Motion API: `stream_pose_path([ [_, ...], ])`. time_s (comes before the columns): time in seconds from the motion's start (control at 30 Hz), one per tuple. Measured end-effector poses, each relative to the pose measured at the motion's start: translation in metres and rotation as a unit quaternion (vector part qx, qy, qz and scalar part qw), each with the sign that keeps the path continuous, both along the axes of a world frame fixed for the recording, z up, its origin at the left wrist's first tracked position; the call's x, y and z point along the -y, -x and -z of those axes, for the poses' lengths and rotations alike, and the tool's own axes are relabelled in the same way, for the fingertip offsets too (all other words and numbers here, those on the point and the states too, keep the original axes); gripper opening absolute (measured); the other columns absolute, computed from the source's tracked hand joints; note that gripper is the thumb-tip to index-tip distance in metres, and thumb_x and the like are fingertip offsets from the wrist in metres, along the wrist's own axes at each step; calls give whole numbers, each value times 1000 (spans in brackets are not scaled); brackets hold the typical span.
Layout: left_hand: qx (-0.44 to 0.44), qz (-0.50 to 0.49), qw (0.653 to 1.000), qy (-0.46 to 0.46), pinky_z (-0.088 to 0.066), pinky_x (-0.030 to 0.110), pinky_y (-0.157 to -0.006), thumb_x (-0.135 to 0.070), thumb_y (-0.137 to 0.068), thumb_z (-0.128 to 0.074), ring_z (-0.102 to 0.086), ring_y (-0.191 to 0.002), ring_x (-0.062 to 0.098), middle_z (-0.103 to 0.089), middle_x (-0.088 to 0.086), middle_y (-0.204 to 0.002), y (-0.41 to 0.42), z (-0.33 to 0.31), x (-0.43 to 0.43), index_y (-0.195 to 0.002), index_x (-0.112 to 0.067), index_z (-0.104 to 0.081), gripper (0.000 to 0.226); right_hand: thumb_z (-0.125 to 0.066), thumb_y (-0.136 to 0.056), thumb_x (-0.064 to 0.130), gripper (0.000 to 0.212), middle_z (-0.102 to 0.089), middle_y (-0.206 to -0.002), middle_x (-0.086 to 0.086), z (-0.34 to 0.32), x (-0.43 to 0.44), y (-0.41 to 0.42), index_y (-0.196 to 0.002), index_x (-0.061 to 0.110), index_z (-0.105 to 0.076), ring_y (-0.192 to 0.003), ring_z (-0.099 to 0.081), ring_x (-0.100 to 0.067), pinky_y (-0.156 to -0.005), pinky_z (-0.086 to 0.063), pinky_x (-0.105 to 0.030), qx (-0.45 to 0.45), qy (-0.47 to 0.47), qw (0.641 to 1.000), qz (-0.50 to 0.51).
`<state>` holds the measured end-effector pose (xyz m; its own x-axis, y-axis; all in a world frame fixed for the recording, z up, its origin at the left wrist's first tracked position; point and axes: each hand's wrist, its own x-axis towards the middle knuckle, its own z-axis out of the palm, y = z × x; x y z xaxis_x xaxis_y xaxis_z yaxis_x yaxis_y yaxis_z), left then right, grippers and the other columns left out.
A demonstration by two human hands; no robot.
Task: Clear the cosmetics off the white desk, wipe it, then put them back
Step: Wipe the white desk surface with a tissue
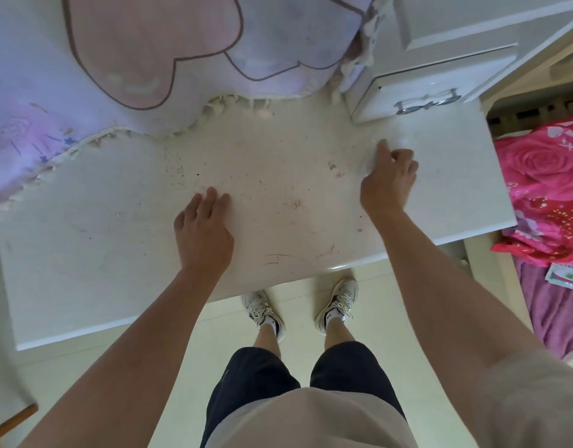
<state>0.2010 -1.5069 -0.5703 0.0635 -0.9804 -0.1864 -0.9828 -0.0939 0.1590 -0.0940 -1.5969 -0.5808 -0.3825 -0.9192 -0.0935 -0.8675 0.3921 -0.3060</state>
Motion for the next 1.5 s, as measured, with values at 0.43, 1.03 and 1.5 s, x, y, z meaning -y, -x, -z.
stream_pose_path([
  [0.43, 0, 36, 999, 12, -46, 48, -86, -1, -76, -59, -55, -121, 34, -57, 6, -138, -15, -3, 7, -126, -9, -61, 50, -43, -89, -7, 53, -49, -120, -15, -17, 16, -75, -134, 15, -59, -109, -49, -34, -89, -42, -32, 116, 68, 980, -146],
  [1.03, -13, 35, 999, 25, -48, 45, -85, 1, -73, -59, -58, -118, 32, -60, 3, -135, -19, 0, 8, -123, -11, -63, 51, -45, -92, -1, 46, -52, -122, -10, -14, 39, -88, -130, 20, -62, -109, -56, -29, -97, -47, -37, 161, 30, 961, -224],
  [1.5, -11, 44, 998, -52, -43, 48, -99, 0, -80, -56, -45, -133, 31, -47, 0, -149, -19, -11, 9, -137, -13, -54, 58, -47, -93, -2, 43, -53, -117, -10, -9, 27, -155, -128, 16, -64, -106, -54, -28, -93, -47, -39, 185, -5, 929, -321],
])
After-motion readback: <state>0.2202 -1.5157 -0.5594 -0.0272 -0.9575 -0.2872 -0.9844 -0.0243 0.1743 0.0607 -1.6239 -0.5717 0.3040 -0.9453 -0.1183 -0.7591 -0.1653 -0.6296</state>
